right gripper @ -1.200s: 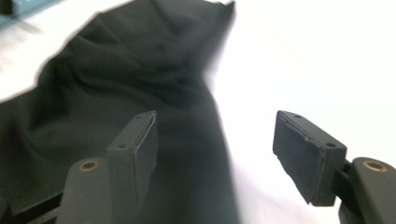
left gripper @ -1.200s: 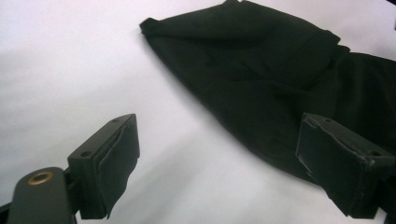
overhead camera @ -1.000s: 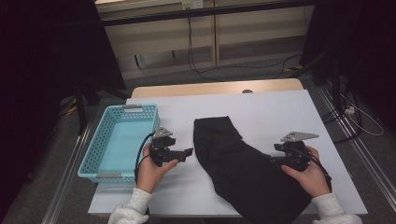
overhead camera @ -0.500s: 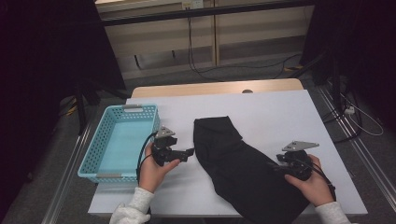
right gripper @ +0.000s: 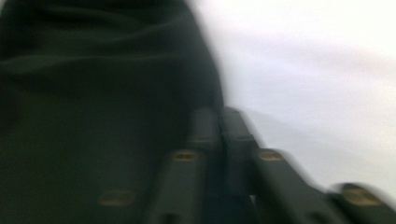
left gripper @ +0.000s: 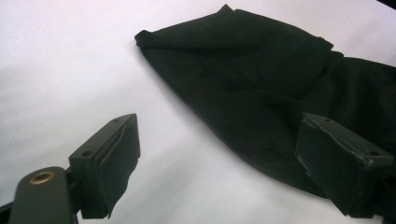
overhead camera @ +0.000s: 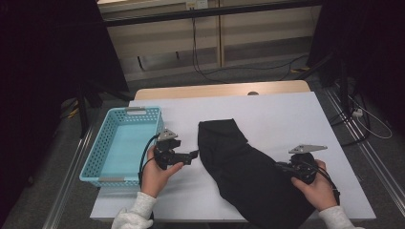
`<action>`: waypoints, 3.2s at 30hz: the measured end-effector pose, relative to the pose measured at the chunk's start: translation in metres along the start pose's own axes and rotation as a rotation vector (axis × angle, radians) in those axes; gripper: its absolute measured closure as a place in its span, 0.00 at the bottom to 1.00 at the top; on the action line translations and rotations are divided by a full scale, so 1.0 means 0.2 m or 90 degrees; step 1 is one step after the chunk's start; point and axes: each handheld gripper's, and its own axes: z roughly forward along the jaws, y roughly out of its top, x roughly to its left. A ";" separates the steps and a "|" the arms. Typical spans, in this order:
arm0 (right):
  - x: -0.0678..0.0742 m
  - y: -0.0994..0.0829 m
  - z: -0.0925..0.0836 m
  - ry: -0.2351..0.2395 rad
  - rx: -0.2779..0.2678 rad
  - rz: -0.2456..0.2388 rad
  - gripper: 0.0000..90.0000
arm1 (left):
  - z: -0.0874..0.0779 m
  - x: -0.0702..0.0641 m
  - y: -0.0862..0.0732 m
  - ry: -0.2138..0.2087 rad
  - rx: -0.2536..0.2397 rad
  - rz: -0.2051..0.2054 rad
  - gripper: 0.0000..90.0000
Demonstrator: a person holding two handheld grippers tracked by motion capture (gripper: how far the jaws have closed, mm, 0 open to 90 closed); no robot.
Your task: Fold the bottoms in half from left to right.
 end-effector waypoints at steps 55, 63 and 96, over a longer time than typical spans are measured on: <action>-0.13 0.08 -0.02 0.021 0.021 -0.017 1.00 | 0.07 0.02 -0.02 0.008 0.032 -0.026 0.15; -0.17 0.07 -0.04 0.016 0.012 -0.007 1.00 | 0.11 0.02 0.00 0.011 0.042 -0.058 0.15; -0.15 0.04 -0.04 0.018 0.023 -0.035 0.99 | 0.46 0.04 0.17 0.097 0.107 -0.055 0.54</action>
